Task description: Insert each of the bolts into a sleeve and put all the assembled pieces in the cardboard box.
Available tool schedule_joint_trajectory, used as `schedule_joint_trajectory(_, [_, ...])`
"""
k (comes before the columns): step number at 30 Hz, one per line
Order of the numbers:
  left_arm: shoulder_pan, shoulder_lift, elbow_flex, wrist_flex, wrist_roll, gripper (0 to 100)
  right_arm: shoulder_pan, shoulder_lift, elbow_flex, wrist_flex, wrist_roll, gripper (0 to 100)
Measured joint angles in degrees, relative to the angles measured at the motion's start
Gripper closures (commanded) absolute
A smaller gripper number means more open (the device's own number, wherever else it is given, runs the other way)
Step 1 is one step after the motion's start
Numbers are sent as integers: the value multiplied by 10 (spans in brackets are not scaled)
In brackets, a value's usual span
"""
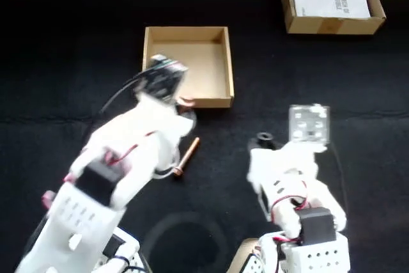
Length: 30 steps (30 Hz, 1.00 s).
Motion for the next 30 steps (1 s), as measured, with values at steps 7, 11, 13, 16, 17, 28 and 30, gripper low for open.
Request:
schedule_joint_trajectory(7, [-97, -193, 108, 1, 0, 992, -88, 0, 0, -76, -1, 991])
schedule_joint_trajectory(11, [-98, -247, 132, -4, 11, 992, -110, 0, 27, -125, -1, 991])
schedule_joint_trajectory(13, [-102, -242, 141, -26, 40, 992, -111, 0, 65, -171, -1, 991])
schedule_joint_trajectory(16, [-106, -231, 145, -69, 91, 992, -111, 1, 124, -254, -1, 991])
schedule_joint_trajectory(17, [-106, -222, 145, -88, 105, 992, -111, 1, 143, -281, -1, 991])
schedule_joint_trajectory(28, [-62, 14, 33, -171, 134, 991, -111, 1, 283, -459, -1, 991])
schedule_joint_trajectory(30, [-40, 53, 11, -171, 134, 991, -111, 1, 288, -477, -1, 991])
